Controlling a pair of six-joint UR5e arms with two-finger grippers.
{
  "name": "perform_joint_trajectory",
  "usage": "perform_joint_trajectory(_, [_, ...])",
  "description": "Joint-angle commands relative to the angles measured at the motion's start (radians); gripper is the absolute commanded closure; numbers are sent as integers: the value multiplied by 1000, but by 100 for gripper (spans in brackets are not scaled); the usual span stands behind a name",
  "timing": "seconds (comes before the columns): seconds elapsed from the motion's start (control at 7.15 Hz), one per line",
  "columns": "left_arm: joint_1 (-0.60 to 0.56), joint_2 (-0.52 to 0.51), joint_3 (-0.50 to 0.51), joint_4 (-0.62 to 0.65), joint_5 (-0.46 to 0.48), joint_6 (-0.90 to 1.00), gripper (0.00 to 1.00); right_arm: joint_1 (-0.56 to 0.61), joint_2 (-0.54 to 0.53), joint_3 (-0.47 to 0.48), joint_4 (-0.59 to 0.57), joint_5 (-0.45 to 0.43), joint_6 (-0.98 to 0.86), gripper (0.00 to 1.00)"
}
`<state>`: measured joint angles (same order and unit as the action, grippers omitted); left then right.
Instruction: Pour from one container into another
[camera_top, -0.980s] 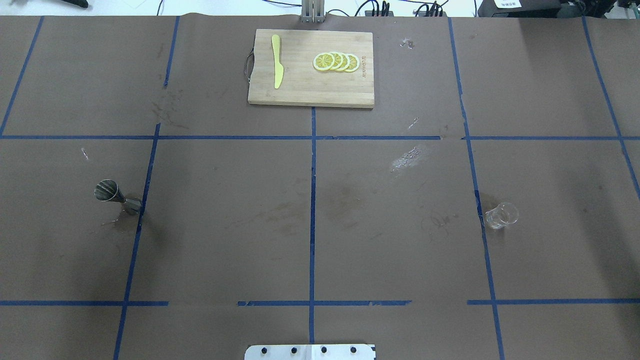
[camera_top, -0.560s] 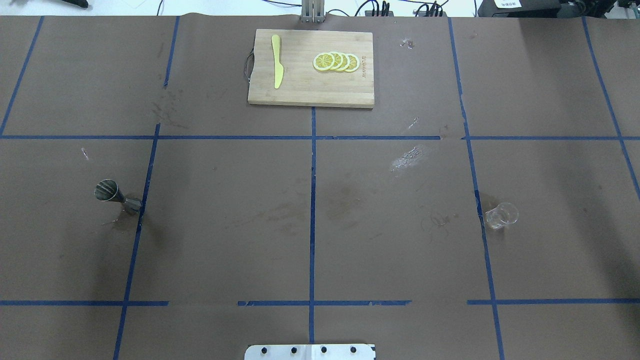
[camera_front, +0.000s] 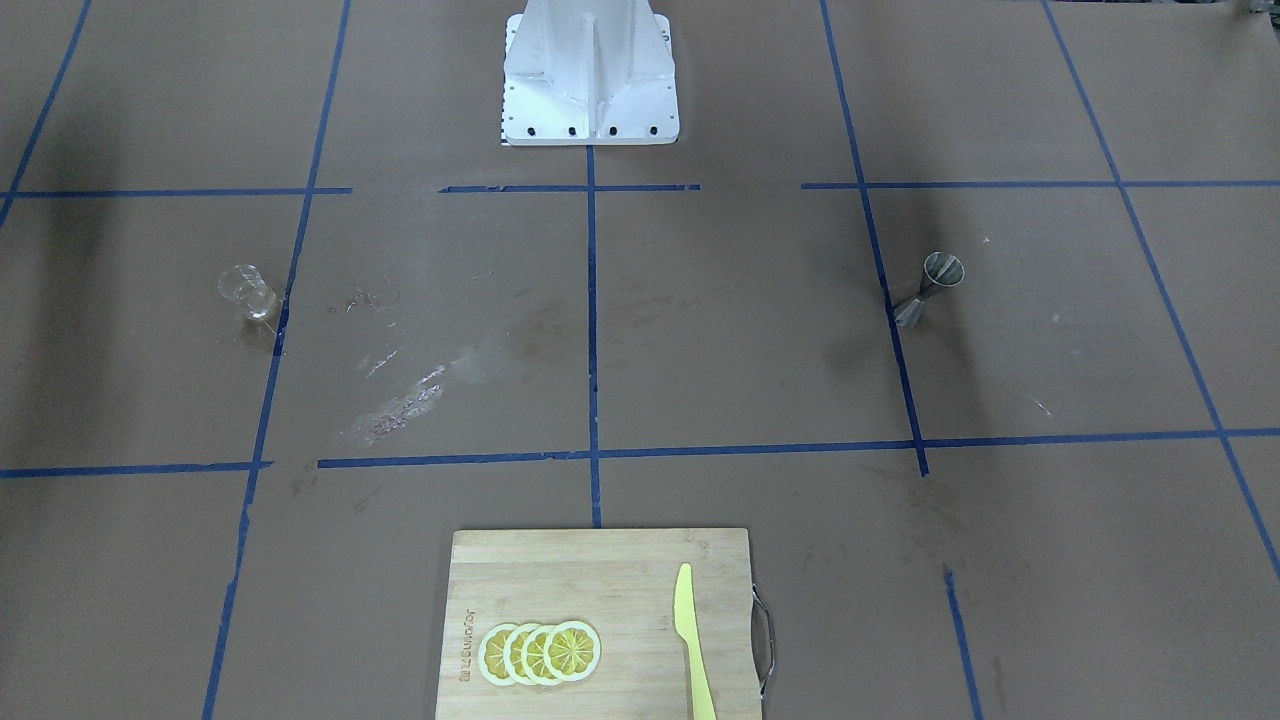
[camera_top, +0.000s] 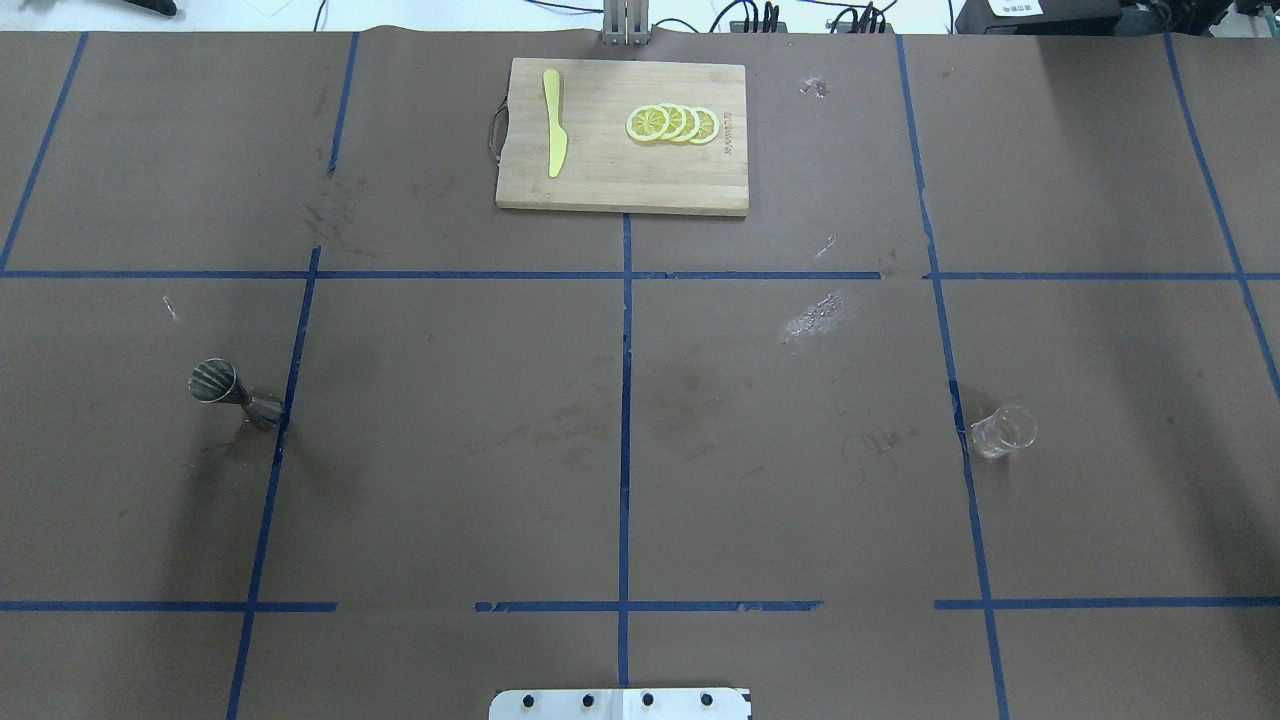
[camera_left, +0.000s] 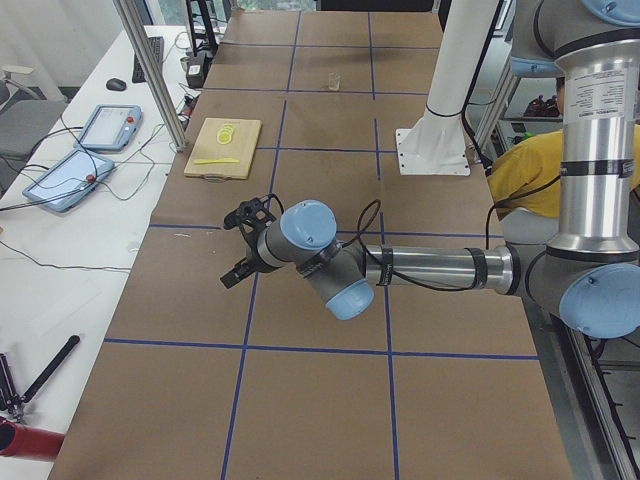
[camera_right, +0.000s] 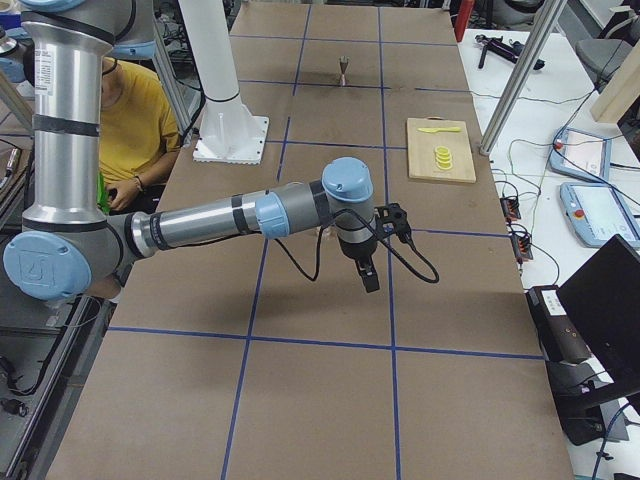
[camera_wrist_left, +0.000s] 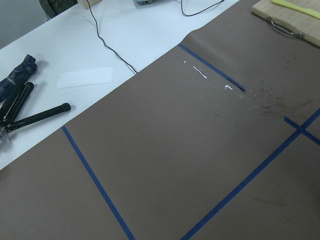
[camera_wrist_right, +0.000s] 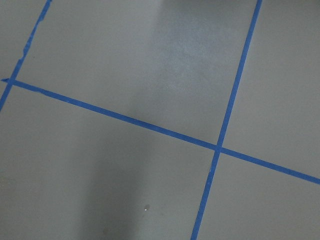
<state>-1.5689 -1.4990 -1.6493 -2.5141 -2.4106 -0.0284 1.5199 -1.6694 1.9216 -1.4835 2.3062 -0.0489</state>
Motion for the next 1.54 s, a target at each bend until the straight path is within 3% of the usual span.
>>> perform_joint_trajectory(0.0, [99,9,0,-201,8,-297,0,-3,0,-1,37,1,4,0])
perform_joint_trajectory(0.14, [198,9,-6,-301,99,-449,0,-3,0,-1,37,4,6,0])
perform_joint_trajectory(0.28, [324,11,-24,-378,289,-593,0,-4,3,5,37,7,7,0])
perform_joint_trajectory(0.7, [667,80,-108,-489,784,-764,0,-3,-3,7,38,6,6,0])
perform_joint_trajectory(0.84, [799,95,-125,-491,974,-804,0,-3,-6,7,40,6,4,0])
perform_joint_trajectory(0.98, [949,108,-130,-489,1231,-811,0,-3,-10,5,72,4,6,0])
perform_joint_trajectory(1.4, [1249,112,-121,-486,1595,-853,0,-3,-16,7,80,4,7,0])
